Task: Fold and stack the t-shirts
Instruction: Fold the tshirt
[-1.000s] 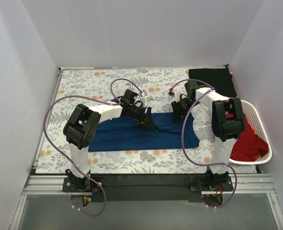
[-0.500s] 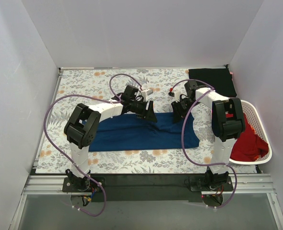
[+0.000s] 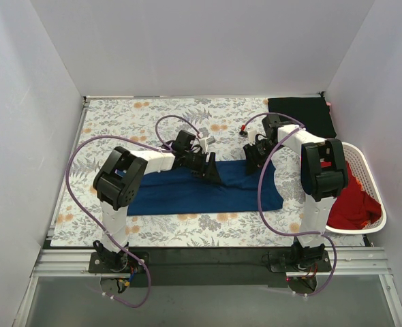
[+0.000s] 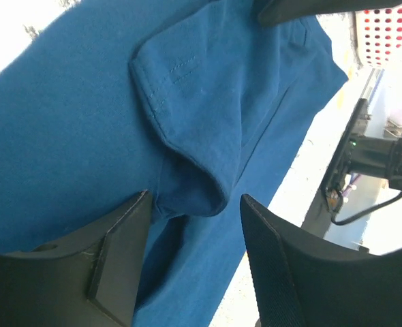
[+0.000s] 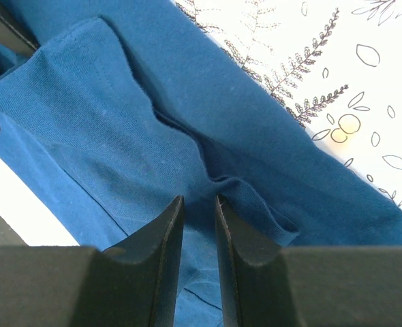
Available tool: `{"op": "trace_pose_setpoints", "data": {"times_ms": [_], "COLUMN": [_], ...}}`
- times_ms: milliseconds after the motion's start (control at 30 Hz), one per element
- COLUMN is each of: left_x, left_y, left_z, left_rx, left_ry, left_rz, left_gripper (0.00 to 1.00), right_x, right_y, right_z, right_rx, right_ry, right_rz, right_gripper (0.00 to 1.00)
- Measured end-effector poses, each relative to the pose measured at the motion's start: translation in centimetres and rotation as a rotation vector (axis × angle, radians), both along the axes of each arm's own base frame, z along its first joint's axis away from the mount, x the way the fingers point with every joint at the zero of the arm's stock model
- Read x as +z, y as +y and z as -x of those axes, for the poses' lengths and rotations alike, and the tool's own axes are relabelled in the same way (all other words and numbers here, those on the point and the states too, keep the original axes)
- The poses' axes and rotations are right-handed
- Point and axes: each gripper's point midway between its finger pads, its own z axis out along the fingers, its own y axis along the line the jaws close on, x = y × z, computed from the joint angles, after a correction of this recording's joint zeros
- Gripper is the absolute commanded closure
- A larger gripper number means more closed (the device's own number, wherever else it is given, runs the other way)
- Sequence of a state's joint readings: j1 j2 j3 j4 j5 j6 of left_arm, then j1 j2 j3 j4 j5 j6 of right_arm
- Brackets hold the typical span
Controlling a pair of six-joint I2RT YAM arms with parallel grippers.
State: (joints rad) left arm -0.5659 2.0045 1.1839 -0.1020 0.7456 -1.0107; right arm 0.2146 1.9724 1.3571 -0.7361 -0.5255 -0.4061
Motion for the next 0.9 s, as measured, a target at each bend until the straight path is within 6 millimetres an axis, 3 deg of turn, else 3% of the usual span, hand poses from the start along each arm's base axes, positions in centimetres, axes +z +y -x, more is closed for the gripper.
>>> {"op": "trace_pose_setpoints", "data": {"times_ms": [433, 533, 667, 767, 900], "left_x": [0.2, 2.2, 7.2, 9.6, 7.9], "left_y": [0.4, 0.7, 1.4, 2.8, 5.4], "left_z": [0.6, 1.1, 1.2, 0.2, -1.2], "left_rx": [-0.002, -0.019, -0.028, -0.001, 0.073], "left_ry": [-0.004, -0.010, -0.069, -0.114, -0.071], "left_rz": [0.042, 0.066, 0.131, 0.168, 0.139], "left_gripper": [0.48, 0.48, 0.49, 0.49, 0.50], "right_x": [-0.6, -0.5, -0.5, -0.4, -0.3], "right_y": [0.1, 0.2, 0.2, 0.2, 0.2], "right_z": [0.1, 0.1, 0.2, 0.1, 0.1], "right_rx": [-0.005, -0.004, 0.000, 0.006, 0.013], "right_ry": [0.025, 0.026, 0.026, 0.022, 0.012], "right_rz": [-0.004, -0.005, -0.011, -0.014, -0.015], "right_gripper": [0.68, 0.69, 0.68, 0.69, 0.69]}}
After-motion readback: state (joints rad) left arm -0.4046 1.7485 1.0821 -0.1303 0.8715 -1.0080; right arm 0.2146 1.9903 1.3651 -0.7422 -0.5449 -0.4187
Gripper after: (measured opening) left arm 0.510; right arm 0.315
